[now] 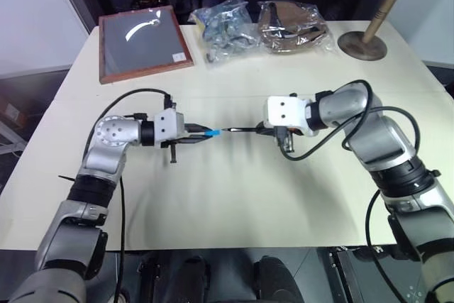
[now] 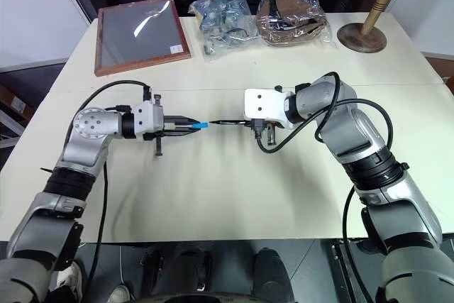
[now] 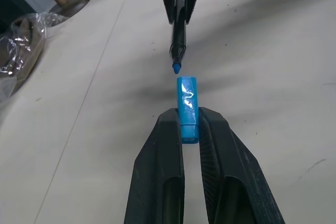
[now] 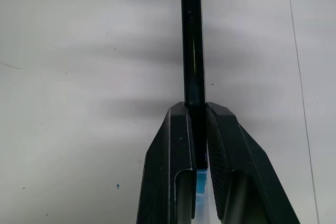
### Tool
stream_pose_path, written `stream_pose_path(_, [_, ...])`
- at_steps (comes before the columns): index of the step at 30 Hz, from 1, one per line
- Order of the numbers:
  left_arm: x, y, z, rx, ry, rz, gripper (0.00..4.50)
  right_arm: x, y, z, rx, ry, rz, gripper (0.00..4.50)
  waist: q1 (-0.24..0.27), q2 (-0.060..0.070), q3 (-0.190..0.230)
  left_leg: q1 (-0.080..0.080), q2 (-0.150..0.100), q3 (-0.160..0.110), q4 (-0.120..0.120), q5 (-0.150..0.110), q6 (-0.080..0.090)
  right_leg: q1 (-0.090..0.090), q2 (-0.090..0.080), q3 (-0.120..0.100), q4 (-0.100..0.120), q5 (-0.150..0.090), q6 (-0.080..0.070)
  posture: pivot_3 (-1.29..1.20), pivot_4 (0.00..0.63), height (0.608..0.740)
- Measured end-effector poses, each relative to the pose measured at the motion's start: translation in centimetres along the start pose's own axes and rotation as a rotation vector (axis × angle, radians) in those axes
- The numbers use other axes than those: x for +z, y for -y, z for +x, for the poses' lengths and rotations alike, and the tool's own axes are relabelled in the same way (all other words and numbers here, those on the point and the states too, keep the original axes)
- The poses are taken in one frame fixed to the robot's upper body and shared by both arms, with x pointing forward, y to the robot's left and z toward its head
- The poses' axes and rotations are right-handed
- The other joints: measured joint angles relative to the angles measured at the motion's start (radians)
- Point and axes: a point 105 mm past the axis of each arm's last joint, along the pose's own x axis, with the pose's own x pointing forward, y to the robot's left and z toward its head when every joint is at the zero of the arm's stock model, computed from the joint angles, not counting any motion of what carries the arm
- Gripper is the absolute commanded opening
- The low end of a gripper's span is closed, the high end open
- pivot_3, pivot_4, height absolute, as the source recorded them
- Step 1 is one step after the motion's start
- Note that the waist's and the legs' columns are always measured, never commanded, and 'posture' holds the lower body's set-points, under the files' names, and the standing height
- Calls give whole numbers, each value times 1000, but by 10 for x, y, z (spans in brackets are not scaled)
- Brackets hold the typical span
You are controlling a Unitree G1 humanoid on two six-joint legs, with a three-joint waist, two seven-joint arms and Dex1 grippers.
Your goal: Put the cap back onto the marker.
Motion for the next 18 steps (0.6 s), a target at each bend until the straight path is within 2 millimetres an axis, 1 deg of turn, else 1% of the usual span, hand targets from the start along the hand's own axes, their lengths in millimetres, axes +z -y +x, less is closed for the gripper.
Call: stream_pose_path(18, [0, -1, 0, 7, 0, 0, 0, -1, -5, 5, 23, -6, 4, 54, 0, 0, 0, 0, 0, 0, 0, 0, 0, 0, 0, 0, 0, 0, 0, 0, 150, 740])
